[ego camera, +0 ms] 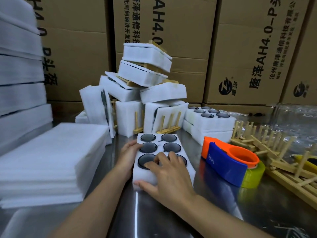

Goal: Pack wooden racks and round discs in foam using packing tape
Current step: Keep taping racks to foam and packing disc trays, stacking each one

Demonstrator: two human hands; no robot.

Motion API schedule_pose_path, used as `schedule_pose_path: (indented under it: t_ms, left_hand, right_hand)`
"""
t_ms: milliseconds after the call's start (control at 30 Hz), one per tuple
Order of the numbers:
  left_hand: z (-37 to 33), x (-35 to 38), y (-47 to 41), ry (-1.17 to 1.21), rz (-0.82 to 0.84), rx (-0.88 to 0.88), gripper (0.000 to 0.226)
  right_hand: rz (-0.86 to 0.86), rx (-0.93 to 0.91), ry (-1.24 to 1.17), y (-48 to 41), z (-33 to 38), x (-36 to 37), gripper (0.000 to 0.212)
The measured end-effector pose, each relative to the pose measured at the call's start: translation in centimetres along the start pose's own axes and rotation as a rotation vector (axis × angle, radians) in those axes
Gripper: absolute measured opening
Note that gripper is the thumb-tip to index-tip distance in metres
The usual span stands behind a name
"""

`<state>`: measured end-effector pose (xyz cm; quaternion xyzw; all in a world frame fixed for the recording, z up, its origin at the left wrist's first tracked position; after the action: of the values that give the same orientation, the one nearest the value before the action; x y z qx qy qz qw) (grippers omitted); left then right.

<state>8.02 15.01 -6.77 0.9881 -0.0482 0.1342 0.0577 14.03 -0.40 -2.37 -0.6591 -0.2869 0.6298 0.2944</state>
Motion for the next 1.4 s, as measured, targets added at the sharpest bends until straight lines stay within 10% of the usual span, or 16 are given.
schedule_pose_path:
  t_ms: [133,400,833,1233,1400]
  left_hand:
    - [-0.1,-0.1,0.6,-0.07,-0.062,0.05,0.036]
    - [-0.7,0.4,1.8,-0.092,-0.003,0.093,0.059]
    - [-0.6,0.8,1.3,-0.014,0.057,0.001,0.056]
    - [-0.5,0.9,0.9,0.033,0.024,-0.05,0.056]
    - [-2.2,0.8,1.5,-0.414,-0.037,0.203,0.049]
  right_hand:
    - [0.052,0.099,-0.186,-0.4,-1.3,-1.0,0.072]
    - [0.03,0.127,-0.495,-2.4,-5.3,-2.1,0.036]
    - [0.689,0.187,-0.131,-4.5,-6.1,7.5,0.063]
    - [0.692,0.181,-0.154,-4.3,-6.4,7.6,0.09]
    - [0.709,0.19,-0.159,-4.6,-6.3,7.6,0.086]
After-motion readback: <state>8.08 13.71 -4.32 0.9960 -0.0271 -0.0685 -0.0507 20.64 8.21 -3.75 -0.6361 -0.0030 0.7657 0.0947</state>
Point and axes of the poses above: each hand's wrist, its own y-axis away from the middle knuckle, its own x-axis out of the palm, z = x × y, the point moved 6 cm from there along -y, towards the middle knuckle, and after that the axes turned 9 degrees about -z, right-handed, at the moved point
